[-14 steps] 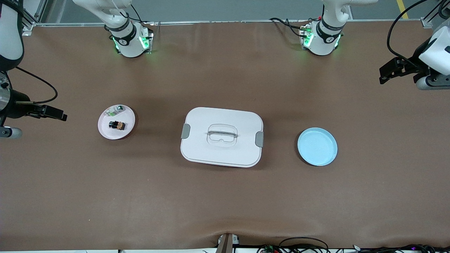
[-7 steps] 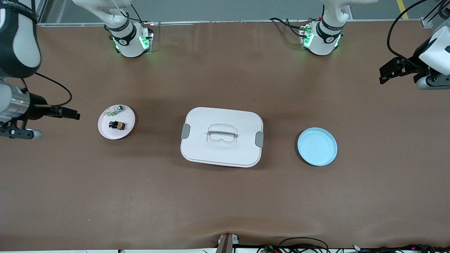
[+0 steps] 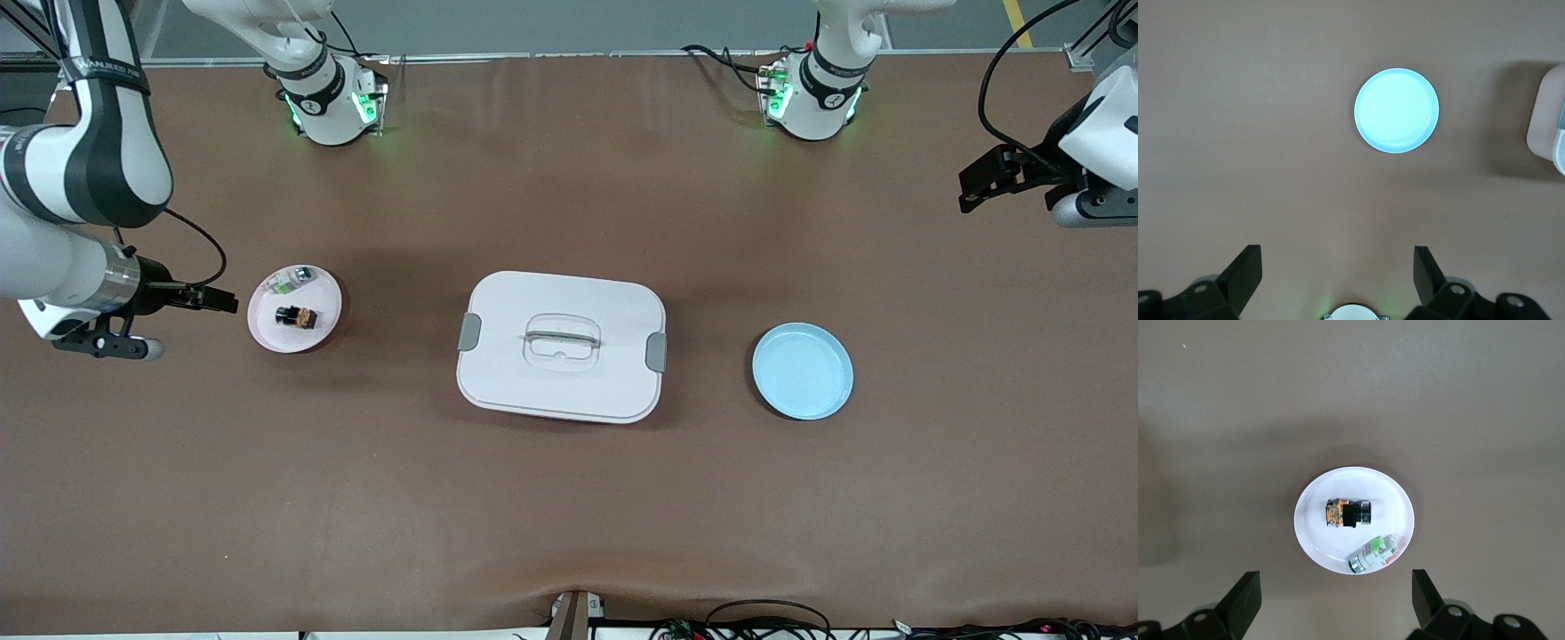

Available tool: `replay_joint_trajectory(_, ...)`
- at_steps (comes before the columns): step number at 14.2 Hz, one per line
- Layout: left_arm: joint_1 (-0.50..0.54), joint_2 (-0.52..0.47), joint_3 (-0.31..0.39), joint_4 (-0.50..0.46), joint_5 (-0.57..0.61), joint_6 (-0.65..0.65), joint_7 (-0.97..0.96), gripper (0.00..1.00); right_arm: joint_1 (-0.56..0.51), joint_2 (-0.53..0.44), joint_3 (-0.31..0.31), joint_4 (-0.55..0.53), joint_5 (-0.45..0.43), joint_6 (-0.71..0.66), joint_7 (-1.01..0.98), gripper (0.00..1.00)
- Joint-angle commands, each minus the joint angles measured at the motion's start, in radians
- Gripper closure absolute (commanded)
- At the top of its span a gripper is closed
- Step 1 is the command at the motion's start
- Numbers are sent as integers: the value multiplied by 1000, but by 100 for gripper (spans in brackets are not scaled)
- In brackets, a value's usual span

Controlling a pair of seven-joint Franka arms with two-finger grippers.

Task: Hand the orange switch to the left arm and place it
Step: 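Move the right gripper over the orange switch on the white plate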

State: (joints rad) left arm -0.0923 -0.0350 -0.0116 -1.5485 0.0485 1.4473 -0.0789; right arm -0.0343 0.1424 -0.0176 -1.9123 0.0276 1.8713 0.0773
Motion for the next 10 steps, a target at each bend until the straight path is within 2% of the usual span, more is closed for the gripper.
replay_joint_trajectory(1,9,-5,-11,10,-12,-10,13,0,1,-75,4,-180,-18,150,7,0)
replay_joint_trajectory(7,14,-8,-7,16,-9,-12,15,0,4,-60,5,-333,-23,386,-111,0)
replay_joint_trajectory(10,14,-11,-10,18,-7,-13,13,0,-4,-14,4,-349,-23,456,-110,0)
